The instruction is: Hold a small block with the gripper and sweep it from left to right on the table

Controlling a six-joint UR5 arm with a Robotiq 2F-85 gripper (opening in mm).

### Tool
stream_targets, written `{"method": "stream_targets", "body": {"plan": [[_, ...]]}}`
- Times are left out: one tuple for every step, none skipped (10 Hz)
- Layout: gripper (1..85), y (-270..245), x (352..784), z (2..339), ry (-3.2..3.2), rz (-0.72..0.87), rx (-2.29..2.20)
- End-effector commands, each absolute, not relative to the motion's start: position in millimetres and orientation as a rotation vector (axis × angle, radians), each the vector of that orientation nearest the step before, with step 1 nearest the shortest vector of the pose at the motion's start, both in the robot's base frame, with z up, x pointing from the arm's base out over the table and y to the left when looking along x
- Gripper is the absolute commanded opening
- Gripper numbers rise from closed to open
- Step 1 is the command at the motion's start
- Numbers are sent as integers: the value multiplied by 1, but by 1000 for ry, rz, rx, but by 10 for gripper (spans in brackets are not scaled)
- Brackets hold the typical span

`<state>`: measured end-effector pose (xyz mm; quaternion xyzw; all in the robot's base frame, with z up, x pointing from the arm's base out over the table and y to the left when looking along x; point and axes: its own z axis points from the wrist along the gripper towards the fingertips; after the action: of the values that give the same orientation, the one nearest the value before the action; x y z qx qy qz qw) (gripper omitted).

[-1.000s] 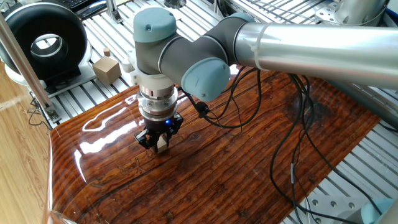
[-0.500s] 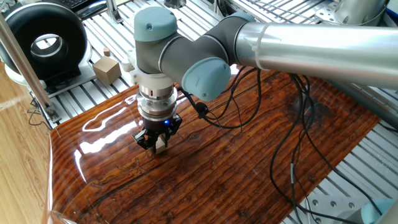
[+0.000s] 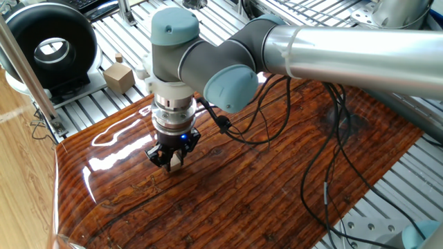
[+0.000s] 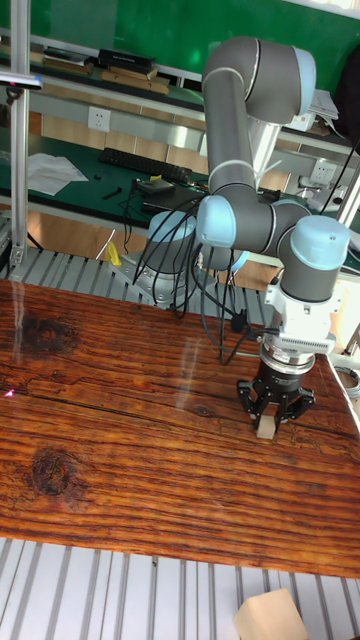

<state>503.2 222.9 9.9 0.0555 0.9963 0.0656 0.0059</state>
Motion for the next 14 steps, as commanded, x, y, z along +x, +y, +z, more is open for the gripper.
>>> {"method": "stream_targets", "body": {"plan": [[10,231,505,12,3110,262,202],[10,233,505,12,3108,269,203],[10,234,505,11,3104,277,205],[10,234,505,11,3103,277,205],[10,230,505,11,3105,253,205],[10,227,504,13,3112,231,207],[10,227,503,19,3121,233,216],[10,226,505,27,3130,231,218],[10,222,508,35,3137,216,216],[10,218,513,40,3137,209,211],[10,207,516,39,3138,156,182],[10,205,517,38,3135,149,177],[10,199,509,37,3163,109,153],[10,187,503,33,3172,41,111]]}}
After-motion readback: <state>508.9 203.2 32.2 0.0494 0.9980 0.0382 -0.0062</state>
